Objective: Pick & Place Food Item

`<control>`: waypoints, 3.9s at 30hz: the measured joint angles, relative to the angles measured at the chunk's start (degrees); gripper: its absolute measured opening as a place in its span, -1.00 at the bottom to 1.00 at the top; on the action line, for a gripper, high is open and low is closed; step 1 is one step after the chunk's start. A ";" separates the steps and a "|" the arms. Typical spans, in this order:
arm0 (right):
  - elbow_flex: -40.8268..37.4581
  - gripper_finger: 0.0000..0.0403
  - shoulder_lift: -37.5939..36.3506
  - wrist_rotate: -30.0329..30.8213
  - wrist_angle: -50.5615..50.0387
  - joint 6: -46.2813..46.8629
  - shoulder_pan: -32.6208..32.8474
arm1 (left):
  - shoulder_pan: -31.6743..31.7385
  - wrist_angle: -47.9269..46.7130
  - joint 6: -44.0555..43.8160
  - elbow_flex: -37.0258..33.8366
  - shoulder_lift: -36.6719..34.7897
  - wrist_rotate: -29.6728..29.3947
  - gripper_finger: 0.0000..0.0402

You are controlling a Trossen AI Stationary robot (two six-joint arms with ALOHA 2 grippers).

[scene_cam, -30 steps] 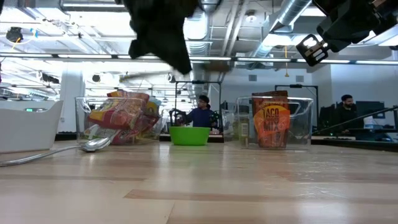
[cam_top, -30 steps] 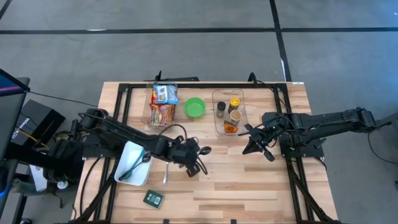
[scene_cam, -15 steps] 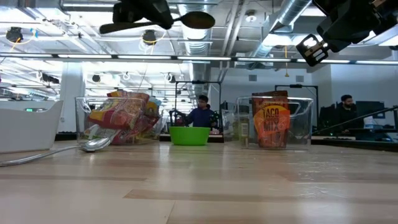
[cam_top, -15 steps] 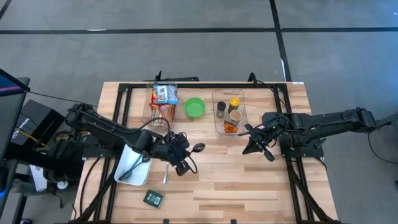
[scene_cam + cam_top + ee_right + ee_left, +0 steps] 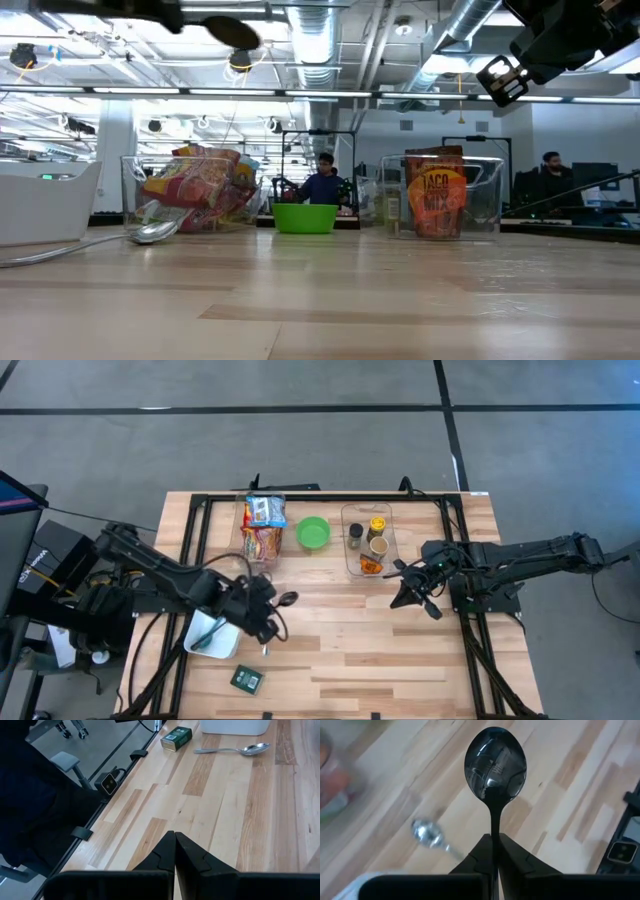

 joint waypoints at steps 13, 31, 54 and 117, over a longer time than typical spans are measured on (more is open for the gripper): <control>0.00 -1.00 -0.02 0.00 -0.20 0.00 0.07 | -9.83 -20.22 -23.19 -0.30 -0.55 -2.42 -0.97; 0.01 -1.00 -0.02 -0.02 -0.20 0.02 0.13 | -19.53 -31.39 -45.86 -7.29 -0.04 1.40 -0.97; 0.02 -1.00 -0.02 0.00 -0.67 0.96 0.13 | -25.19 -14.24 -42.08 -26.19 -0.06 -0.62 -0.96; 0.02 -1.00 0.09 0.13 -1.46 0.02 1.38 | -24.21 3.80 -33.48 -29.94 -20.44 -17.22 -0.54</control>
